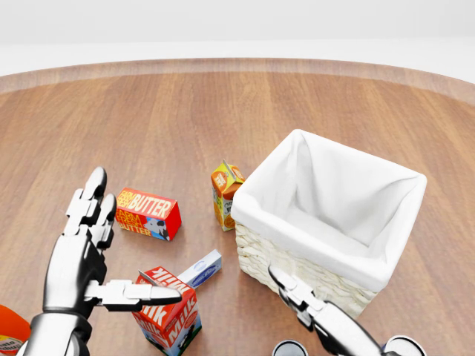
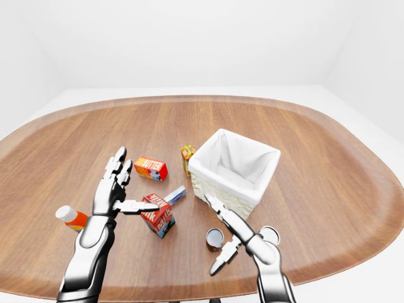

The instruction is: Pick up the tomato sauce, and put it in the basket.

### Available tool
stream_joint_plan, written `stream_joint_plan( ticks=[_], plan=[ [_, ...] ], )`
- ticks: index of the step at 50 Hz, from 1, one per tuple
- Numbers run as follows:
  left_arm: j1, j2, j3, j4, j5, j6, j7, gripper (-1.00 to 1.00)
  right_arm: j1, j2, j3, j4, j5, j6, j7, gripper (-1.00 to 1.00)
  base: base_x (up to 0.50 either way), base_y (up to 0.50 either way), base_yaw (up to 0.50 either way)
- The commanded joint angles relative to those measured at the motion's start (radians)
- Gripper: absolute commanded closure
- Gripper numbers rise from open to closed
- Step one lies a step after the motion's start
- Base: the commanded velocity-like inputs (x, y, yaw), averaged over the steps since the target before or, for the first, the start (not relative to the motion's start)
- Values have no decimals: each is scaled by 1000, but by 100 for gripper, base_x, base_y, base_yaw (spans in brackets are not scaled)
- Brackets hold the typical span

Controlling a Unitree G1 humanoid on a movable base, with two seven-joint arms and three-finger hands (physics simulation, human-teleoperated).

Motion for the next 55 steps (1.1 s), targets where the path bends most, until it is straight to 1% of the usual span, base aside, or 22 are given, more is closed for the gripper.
stream_joint_plan(
  ticks=[1, 30, 38, 55],
  plan=[
    [1, 0, 0, -2, 1, 0, 0, -95, -10, -2, 4, 43, -13, 0, 0, -100, 0, 0, 0],
    [2, -2, -4, 8, 3, 0, 0, -95, -47, -11, 1, 137, -19, 0, -8, -100, 0, 0, 0],
    [2, -1, -3, 11, 3, 0, -1, -95, -80, -19, 0, 229, -27, 0, -27, -100, 0, 0, 0],
    [-1, -1, -4, 14, 3, 0, -2, -95, -89, -20, 9, 265, -48, 0, -46, -100, 0, 0, 0]
  ],
)
